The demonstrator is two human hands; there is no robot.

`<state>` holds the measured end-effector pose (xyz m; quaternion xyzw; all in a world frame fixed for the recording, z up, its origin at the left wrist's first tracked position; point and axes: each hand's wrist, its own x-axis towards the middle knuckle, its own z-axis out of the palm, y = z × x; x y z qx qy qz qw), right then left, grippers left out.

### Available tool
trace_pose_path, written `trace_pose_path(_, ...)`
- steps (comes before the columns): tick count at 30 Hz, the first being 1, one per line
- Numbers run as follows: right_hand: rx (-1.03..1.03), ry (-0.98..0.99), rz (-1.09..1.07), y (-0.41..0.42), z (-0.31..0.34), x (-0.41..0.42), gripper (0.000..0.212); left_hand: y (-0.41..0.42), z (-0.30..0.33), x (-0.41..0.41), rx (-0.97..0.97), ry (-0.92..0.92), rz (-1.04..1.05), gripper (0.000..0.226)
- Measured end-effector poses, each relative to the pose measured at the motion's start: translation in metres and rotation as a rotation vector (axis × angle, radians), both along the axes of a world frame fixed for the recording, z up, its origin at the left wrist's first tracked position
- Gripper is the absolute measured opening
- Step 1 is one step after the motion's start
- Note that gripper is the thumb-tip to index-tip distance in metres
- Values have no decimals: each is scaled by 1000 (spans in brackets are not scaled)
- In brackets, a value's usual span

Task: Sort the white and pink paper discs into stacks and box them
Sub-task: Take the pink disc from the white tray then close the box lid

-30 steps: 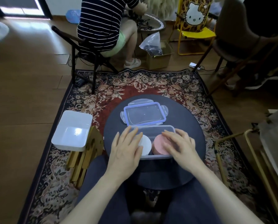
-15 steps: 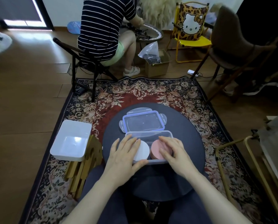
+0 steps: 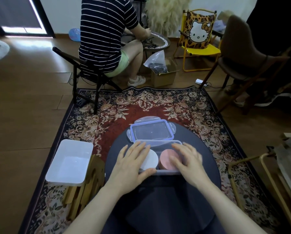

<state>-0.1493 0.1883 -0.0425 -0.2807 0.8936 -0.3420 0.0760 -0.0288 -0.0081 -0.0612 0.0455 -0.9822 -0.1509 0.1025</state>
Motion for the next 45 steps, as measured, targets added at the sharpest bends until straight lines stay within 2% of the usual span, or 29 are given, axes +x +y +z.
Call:
trace_pose_path(2, -118, 129, -150, -3, 7, -13, 29, -5, 10, -4, 182, 123, 68, 74)
trace_pose_path(3, -205, 101, -218, -6, 12, -23, 24, -10, 14, -9, 294, 198, 156, 70)
trace_pose_path(5, -337, -88, -288, -14, 17, -49, 17, -23, 20, -23, 560, 208, 383, 61)
trace_pose_path(7, -357, -363, -328, -25, 18, -77, 25, -42, 19, -41, 824, 45, 533, 56)
trace_pose_path(8, -353, -501, -351, -30, 16, -90, 30, -49, 17, -49, 878, -63, 566, 57)
trace_pose_path(10, -336, -718, -372, -40, 8, -106, 38, -59, 15, -59, 817, -239, 550, 59)
trace_pose_path(12, -306, -811, -356, -46, -2, -113, 42, -59, 13, -64, 783, -307, 522, 55)
trace_pose_path(15, -301, -799, -346, -53, -11, -116, 38, -52, 14, -69, 866, -235, 475, 48)
trace_pose_path(17, -330, -748, -362, -57, -12, -113, 28, -44, 23, -70, 1025, -101, 467, 47)
trace_pose_path(20, -461, -657, -401, -59, -6, -109, 22, -37, 40, -71, 1267, 76, 449, 51)
trace_pose_path(24, -623, -509, -306, -46, 22, -98, 23, -38, 62, -68, 1412, 257, 409, 46)
trace_pose_path(27, -619, -390, -217, -26, 37, -79, 29, -30, 72, -55, 1482, 271, 355, 55)
trace_pose_path(29, -593, -375, -203, -13, 35, -66, 24, -18, 68, -43, 1485, 222, 335, 64)
trace_pose_path(32, -554, -395, -245, 3, 23, -48, 29, -1, 50, -25, 1386, 184, 425, 44)
trace_pose_path(35, -516, -417, -304, 14, 9, -36, 41, 7, 30, -17, 1299, 141, 449, 48)
trace_pose_path(37, -553, -483, -333, 16, 7, -29, 37, 10, 23, -14, 1234, 88, 449, 55)
trace_pose_path(40, -614, -539, -363, 16, 8, -21, 21, 12, 20, -12, 1250, 48, 511, 59)
trace_pose_path(45, -571, -524, -401, 18, 7, -12, 19, 15, 18, -7, 1180, 54, 540, 56)
